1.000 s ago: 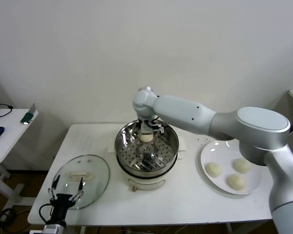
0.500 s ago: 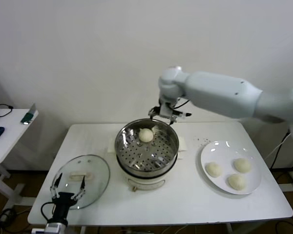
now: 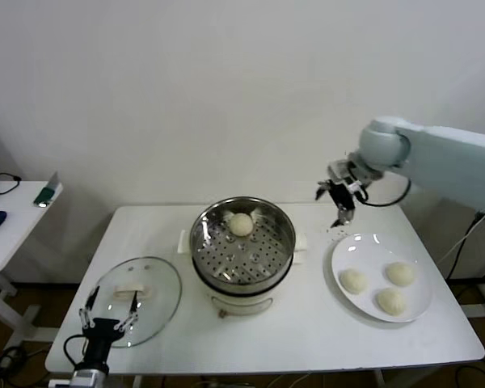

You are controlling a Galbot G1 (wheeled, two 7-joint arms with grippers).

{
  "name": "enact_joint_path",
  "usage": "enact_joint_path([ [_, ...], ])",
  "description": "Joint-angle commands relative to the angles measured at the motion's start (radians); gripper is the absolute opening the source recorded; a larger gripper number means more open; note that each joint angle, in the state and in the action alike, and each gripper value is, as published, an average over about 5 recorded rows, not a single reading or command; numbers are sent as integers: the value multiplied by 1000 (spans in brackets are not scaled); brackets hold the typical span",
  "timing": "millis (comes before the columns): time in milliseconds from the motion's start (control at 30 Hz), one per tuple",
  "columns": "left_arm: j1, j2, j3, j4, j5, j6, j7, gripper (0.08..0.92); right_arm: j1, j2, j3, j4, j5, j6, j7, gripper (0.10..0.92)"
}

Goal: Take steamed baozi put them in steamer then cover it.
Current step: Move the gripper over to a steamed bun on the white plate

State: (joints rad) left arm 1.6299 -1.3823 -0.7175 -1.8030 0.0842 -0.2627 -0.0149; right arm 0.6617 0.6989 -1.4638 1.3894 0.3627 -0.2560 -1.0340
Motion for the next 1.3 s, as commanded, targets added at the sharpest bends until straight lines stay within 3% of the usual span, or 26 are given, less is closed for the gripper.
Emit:
enact_joint_path([
  [33, 11, 0, -5, -24, -4, 10, 1, 823, -246, -153, 118, -1, -27, -128, -20, 823],
  [467, 25, -4, -21, -27, -11, 7, 1, 823, -595, -62, 415, -190, -237, -41, -17, 823],
  [1133, 32, -3, -31, -17, -11, 0, -1, 823, -628, 33, 454, -311, -258, -10, -23, 821],
  [1300, 32, -3, -29, -15, -8, -1, -1, 823, -617, 36, 455, -321, -255, -1, -27, 760],
])
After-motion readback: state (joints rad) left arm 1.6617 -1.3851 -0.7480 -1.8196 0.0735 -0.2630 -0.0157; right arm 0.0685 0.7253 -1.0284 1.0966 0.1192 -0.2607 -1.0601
